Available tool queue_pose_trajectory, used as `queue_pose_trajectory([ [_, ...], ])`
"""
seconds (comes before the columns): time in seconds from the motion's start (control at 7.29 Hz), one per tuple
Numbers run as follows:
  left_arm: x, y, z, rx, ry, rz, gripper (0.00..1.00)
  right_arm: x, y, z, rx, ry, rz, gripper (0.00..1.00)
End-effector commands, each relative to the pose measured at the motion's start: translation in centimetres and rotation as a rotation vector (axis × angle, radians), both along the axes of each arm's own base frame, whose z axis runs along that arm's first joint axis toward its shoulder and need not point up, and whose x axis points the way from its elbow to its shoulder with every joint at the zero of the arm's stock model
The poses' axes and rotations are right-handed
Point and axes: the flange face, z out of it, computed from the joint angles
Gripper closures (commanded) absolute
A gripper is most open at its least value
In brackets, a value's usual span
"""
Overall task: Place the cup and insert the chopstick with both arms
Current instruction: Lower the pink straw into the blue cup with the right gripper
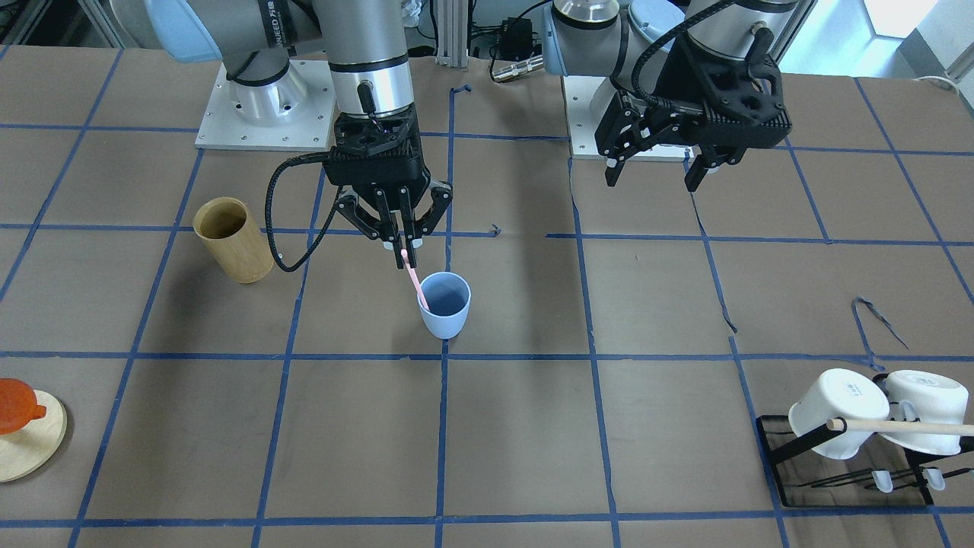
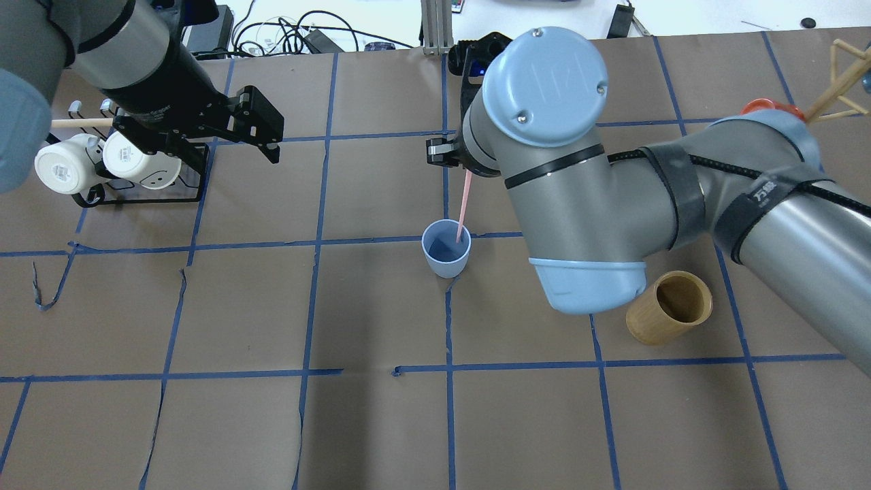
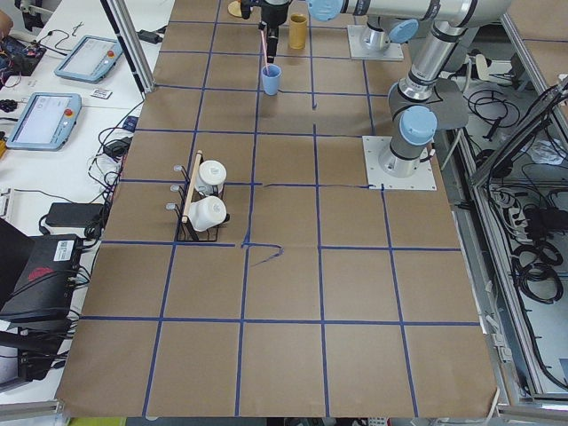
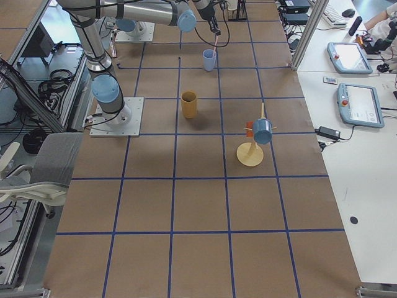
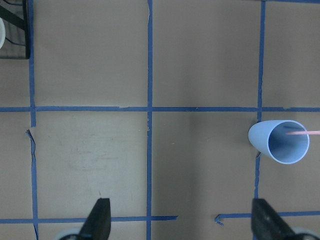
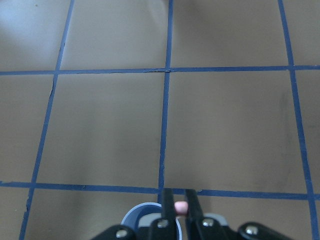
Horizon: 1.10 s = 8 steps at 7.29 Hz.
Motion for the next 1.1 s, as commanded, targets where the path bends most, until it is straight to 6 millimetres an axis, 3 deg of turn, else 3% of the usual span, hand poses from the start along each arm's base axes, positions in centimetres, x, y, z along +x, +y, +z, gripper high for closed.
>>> queue_pose_trajectory([
  [0.0, 0.0, 0.0, 0.0, 0.0, 0.0, 0.0, 0.0, 0.4, 0.0, -1.2, 0.0, 0.0, 0.007, 0.82],
  [0.55, 0.0, 0.0, 0.0, 0.001, -0.002, 0.0, 0.0, 1.6, 0.6, -1.7, 0.009, 0.002, 0.031, 0.76],
  [0.96, 0.0, 0.0, 0.0, 0.001, -0.002, 0.0, 0.0, 1.9, 0.8, -1.9, 0.018, -0.001, 0.026, 0.52],
])
